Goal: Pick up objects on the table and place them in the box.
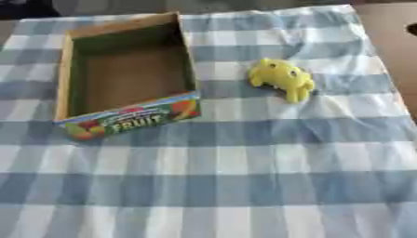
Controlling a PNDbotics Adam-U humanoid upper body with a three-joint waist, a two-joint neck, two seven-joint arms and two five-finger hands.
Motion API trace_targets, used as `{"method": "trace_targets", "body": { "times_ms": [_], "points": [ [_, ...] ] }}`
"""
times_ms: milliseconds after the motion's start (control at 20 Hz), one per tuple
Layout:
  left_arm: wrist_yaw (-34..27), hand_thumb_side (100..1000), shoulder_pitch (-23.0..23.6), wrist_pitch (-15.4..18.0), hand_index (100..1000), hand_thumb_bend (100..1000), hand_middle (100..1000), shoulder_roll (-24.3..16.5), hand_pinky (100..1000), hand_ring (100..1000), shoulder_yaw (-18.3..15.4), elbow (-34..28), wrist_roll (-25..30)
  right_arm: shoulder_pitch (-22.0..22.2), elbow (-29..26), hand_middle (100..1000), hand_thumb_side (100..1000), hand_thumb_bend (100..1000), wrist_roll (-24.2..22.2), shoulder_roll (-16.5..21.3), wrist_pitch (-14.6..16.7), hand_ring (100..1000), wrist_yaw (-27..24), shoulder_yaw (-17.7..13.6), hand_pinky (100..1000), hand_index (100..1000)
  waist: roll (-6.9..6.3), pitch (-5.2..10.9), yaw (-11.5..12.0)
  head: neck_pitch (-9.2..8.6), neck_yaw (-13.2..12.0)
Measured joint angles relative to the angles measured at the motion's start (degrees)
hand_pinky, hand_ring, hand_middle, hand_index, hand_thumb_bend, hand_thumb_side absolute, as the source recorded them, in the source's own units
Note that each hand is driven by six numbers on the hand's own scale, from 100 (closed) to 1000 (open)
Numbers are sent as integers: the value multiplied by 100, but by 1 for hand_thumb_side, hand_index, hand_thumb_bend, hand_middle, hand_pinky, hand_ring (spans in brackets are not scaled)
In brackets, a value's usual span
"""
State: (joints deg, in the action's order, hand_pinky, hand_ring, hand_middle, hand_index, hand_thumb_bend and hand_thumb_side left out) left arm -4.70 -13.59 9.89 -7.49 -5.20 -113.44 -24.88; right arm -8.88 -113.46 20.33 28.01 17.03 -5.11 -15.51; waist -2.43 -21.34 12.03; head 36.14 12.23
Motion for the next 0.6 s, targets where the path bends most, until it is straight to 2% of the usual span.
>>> {"method": "trace_targets", "body": {
  "times_ms": [150, 350, 450, 500, 600],
  "points": [
    [0, 693, 0, 0, 886, 100, 617, 0, 675, 599, 0, 0, 0, -13, 0, 509, 620, 100, 6, 28, -6, 620, 33, 4, 721, 749, 9, 0, 0, 8, -51],
    [0, 693, 0, -2, 886, 100, 617, 0, 675, 599, 0, 0, 2, -15, 0, 524, 684, 100, 127, 310, -171, 647, 363, 18, 729, 765, 16, 0, 0, 10, -96],
    [0, 692, 0, -8, 886, 100, 617, 0, 674, 599, 0, 0, 8, -25, 0, 539, 735, 100, 207, 596, -404, 667, 692, 89, 735, 778, 28, 0, 2, 10, -97],
    [0, 692, 1, -11, 886, 100, 617, 0, 674, 599, 0, 0, 11, -50, 0, 541, 735, 100, 225, 778, -562, 668, 871, 149, 736, 779, 35, 1, 5, 10, -97],
    [0, 692, 5, -17, 886, 100, 617, 0, 675, 599, 1, 0, 17, -137, 0, 568, 791, 100, 223, 1164, -917, 692, 1225, 296, 748, 799, 46, 4, 20, 9, -95]
  ]
}}
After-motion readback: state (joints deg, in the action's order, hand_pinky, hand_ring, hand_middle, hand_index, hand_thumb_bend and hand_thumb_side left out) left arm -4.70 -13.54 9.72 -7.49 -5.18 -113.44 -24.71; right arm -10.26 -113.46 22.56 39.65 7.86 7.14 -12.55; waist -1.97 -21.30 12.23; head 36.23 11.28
